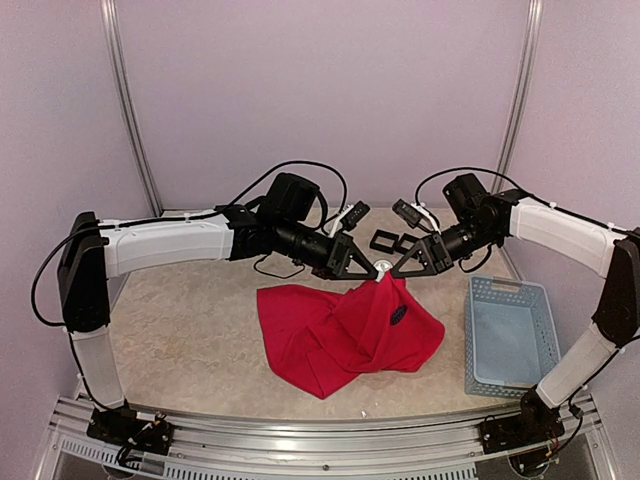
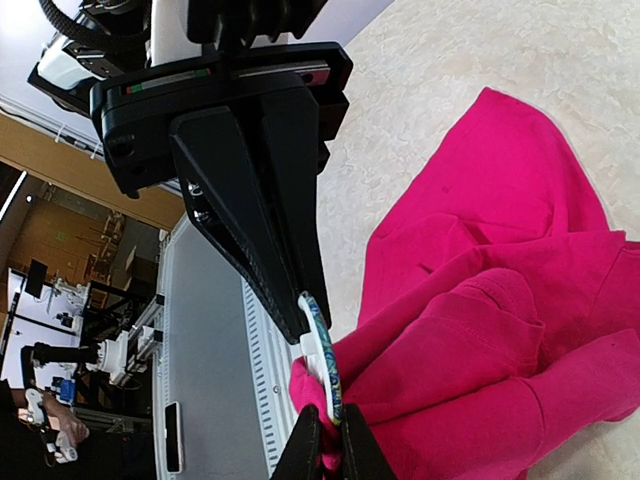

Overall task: Remove the brooch from the garment
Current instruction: Pass from the right arm to the left, then open the brooch with the crumpled clothing.

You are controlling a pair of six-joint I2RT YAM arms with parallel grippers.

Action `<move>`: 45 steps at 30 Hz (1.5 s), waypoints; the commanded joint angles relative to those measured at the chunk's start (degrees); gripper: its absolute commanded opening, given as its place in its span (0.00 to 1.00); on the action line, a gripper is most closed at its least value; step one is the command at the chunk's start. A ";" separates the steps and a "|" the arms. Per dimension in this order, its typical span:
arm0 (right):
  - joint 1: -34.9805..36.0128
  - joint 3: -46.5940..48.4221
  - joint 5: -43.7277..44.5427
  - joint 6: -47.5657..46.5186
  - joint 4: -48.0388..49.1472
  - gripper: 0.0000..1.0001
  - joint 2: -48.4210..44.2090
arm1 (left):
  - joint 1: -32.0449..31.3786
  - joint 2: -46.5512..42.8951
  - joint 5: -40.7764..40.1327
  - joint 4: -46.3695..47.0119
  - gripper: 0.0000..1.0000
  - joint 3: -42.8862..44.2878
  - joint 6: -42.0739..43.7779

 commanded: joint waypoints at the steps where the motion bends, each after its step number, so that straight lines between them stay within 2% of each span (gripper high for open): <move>1: 0.15 -0.42 1.26 6.07 11.50 0.27 -2.29 | -0.98 0.56 -1.55 1.45 0.00 0.38 -0.92; 6: -1.82 -1.83 4.13 14.37 23.08 0.57 -6.10 | -1.04 -2.75 -6.43 4.25 0.00 -2.63 -1.96; 10: -2.76 -4.53 4.14 19.91 31.65 0.73 -8.84 | -1.23 -5.05 -8.89 4.62 0.00 -3.62 -1.90; 14: -2.73 -8.21 2.70 24.96 38.05 0.81 -10.78 | -1.42 -6.53 -9.81 5.27 0.00 -3.78 -1.52; 19: -2.65 -11.56 0.40 27.21 41.49 0.83 -12.12 | -1.33 -6.16 -8.41 6.23 0.00 -2.99 -1.29; 24: -2.62 -15.15 -1.85 34.13 51.93 0.83 -12.87 | -1.42 -5.52 -7.29 6.31 0.00 -2.44 -1.18; 29: -1.89 -14.73 -2.08 33.14 51.23 0.83 -11.62 | -1.42 -5.35 -6.81 6.58 0.00 -2.33 -1.02; 39: 0.01 -16.07 -5.06 26.99 42.83 0.72 -7.91 | -1.51 -5.47 -6.97 6.58 0.00 -2.48 -1.01; 45: 0.38 -15.97 -5.99 26.59 42.08 0.56 -6.68 | -1.51 -5.39 -6.85 6.50 0.00 -2.31 -0.96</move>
